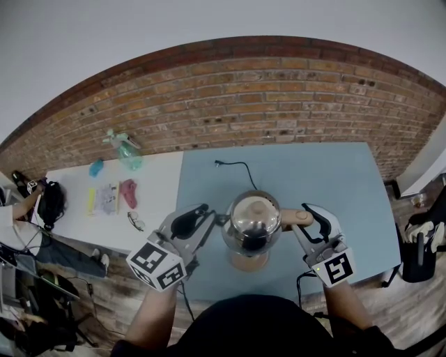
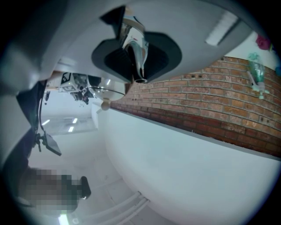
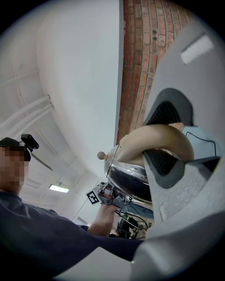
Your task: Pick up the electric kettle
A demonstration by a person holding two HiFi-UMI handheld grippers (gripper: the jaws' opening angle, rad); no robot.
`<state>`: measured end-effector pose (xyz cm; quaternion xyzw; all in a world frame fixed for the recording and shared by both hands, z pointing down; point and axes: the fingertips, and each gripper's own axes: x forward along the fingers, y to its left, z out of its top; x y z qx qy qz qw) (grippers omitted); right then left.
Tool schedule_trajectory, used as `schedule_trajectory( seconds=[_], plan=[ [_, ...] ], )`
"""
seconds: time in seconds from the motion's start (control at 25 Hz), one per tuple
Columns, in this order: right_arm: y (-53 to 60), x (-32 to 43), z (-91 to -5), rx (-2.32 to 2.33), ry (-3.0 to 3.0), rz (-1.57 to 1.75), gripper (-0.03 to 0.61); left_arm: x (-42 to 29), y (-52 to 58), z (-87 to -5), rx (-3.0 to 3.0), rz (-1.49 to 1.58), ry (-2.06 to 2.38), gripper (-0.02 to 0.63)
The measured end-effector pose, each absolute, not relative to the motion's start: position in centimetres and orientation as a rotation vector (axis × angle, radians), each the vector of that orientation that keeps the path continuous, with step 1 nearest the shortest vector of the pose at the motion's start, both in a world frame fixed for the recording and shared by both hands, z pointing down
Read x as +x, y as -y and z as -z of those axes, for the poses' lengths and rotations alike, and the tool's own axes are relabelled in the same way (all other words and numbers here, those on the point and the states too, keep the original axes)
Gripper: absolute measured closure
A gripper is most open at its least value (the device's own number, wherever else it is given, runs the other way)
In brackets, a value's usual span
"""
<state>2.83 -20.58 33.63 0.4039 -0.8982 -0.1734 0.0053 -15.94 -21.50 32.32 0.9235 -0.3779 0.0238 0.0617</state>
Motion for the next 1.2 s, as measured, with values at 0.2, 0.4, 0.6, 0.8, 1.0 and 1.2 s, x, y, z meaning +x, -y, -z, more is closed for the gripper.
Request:
schedule_trajectory(
  seconds=[0.2,0.4,0.6,0.8,1.0,1.2],
  plan=[
    [20.58,2.83,-33.60,1.265,2.814,0.534,0.423,-15.96,21.48,-32.20,2.791,-0.068,1.147,0.525],
    [20.62,2.82,-33.61,1.261,2.814,0.538,0.423,-15.99,21.49,-32.28,2.788,-0.064,1.151,0.525],
    [20.69,2.80,-33.66,1.259,2.821,0.535,0.423,-15.97,21.47,-32.37,2.784,-0.066,1.154,0.525],
    [20.75,2.92,-33.79,1.253,2.818,0.534,0.423,-15.85,21.46,-32.40,2.785,-0.067,1.158,0.526],
    [20.71,2.89,-33.90,1.253,2.822,0.526,0.423,-15.87,21.36,-32.53,2.782,-0.064,1.157,0.526],
    [20.78,2.90,-34.24,1.253,2.819,0.501,0.423,-15.91,21.42,-32.78,2.774,-0.062,1.155,0.526]
  ],
)
